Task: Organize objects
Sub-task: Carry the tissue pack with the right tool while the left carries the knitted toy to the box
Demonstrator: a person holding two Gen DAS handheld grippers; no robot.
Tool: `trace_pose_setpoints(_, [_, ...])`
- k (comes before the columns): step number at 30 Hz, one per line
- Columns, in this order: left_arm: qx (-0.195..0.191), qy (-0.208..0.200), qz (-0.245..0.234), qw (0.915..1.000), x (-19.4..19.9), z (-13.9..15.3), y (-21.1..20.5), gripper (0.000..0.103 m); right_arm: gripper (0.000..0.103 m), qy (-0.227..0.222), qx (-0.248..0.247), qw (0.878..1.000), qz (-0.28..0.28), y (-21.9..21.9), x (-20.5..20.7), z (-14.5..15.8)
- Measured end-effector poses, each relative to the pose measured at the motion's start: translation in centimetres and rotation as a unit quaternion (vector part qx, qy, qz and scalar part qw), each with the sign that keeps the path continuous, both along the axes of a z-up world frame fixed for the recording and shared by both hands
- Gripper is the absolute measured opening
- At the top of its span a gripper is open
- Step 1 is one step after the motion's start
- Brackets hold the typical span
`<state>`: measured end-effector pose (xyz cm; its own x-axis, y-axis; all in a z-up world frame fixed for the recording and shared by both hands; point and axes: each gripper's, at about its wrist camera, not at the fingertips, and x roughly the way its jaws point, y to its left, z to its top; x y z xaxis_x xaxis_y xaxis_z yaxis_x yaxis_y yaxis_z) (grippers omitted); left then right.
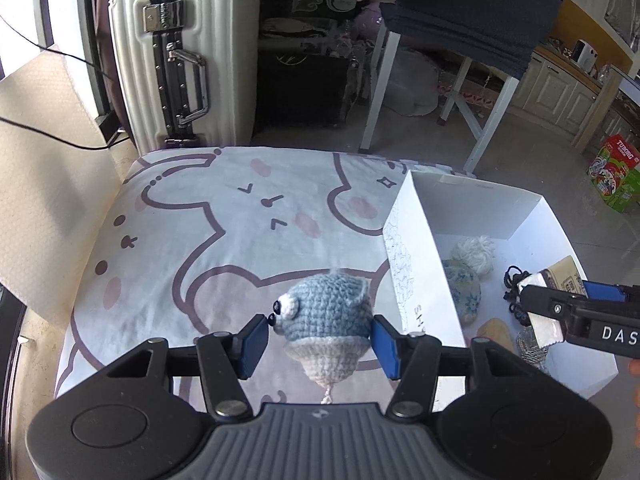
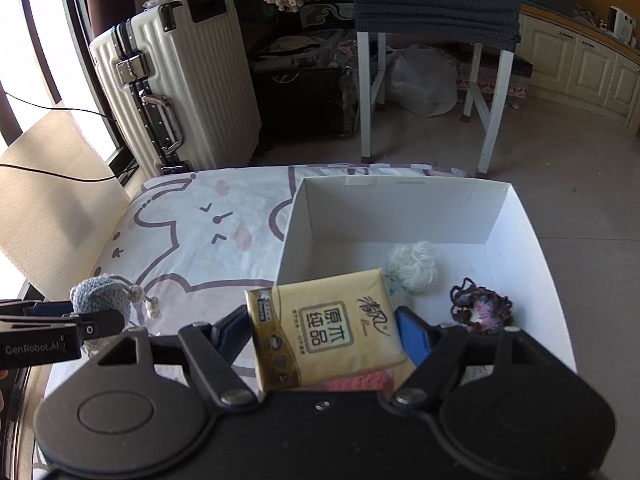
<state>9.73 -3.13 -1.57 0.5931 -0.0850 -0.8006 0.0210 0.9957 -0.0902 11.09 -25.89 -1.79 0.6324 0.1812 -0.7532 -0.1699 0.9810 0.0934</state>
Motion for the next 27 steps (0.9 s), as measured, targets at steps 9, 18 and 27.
trace_pose_setpoints(9, [-0.007,-0.007,-0.044,0.9990,1.8,0.6,-5.8,0.057,0.078,-0.003,-0.005,1.000,-0.029,-4.6,0.8,0.0])
trace_pose_setpoints(18, [-0.002,-0.007,-0.084,0.9965,3.1,0.5,-10.7,0.057,0.078,-0.001,0.004,0.999,-0.043,-8.3,3.0,-0.3])
trace_pose_setpoints(27, [-0.003,0.008,-0.116,0.9932,5.0,-0.9,-14.6,0.056,0.078,0.004,-0.004,0.999,-0.039,-9.9,7.0,-1.5])
